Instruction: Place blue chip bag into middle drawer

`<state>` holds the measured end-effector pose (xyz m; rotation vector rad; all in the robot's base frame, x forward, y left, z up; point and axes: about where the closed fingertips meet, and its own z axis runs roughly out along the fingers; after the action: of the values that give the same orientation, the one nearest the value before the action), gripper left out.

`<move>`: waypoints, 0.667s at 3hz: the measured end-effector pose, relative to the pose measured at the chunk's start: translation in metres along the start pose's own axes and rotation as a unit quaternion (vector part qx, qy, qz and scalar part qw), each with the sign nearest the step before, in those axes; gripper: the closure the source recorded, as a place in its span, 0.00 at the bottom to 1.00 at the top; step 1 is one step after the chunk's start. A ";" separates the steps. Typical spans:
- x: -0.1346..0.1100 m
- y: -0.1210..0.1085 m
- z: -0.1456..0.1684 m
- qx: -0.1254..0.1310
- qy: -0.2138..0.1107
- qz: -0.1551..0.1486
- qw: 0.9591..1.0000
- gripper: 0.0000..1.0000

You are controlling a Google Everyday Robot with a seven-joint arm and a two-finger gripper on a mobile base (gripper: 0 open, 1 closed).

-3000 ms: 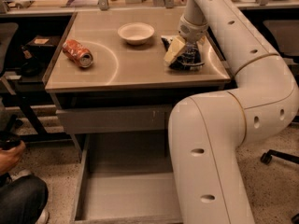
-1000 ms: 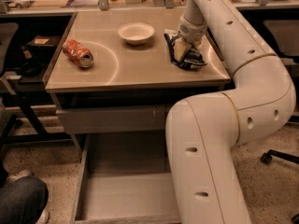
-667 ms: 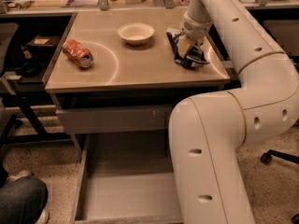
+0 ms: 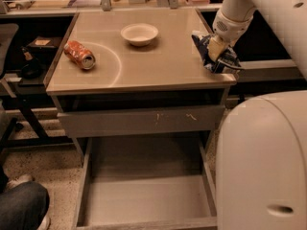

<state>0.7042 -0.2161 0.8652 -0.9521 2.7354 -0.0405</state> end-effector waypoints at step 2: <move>0.011 0.010 0.011 -0.003 0.018 -0.004 1.000 1.00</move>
Offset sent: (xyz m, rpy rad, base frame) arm -0.0144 -0.0005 0.0018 -0.0375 0.0064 0.0039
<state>0.6923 -0.2147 0.8513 -0.9741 2.7658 -0.0513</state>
